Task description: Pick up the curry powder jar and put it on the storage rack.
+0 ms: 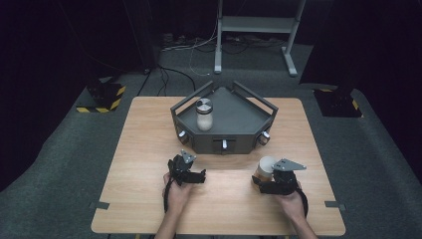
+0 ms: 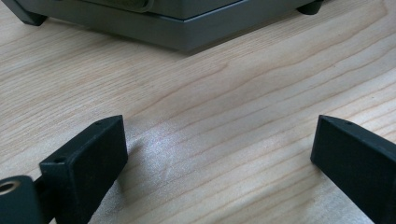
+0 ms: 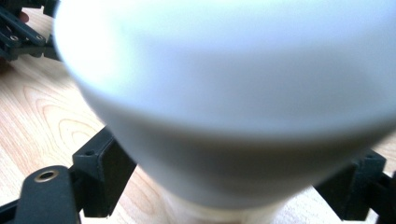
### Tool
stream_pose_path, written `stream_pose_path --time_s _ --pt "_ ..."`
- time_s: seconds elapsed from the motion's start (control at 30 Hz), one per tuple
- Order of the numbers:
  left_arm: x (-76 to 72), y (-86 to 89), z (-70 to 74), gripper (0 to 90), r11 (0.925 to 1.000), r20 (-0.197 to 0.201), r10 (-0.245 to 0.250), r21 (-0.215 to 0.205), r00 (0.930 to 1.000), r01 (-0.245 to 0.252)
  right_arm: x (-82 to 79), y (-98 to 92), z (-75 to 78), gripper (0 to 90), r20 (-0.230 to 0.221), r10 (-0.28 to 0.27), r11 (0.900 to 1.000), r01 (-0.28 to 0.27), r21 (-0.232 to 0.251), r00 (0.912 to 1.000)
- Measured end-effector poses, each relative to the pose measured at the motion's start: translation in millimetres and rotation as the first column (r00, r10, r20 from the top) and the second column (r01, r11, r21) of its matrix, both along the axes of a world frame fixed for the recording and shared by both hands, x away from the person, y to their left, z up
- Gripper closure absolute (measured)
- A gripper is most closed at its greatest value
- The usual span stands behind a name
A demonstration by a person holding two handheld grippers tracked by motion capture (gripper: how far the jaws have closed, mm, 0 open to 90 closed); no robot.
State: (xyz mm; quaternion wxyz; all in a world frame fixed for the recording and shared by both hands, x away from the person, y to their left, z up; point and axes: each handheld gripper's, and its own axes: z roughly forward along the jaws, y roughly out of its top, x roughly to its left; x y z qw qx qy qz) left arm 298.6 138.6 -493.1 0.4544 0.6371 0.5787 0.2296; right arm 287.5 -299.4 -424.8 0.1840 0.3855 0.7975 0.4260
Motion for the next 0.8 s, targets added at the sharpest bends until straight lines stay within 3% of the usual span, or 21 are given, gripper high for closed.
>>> stream_pose_path --time_s 0.8 --pt "-0.2 0.2 0.1 4.2 1.0 0.0 -0.002 0.001 1.0 0.002 4.7 -0.4 3.8 32.3 0.01 0.003 1.0 -0.003 0.018 0.9999"
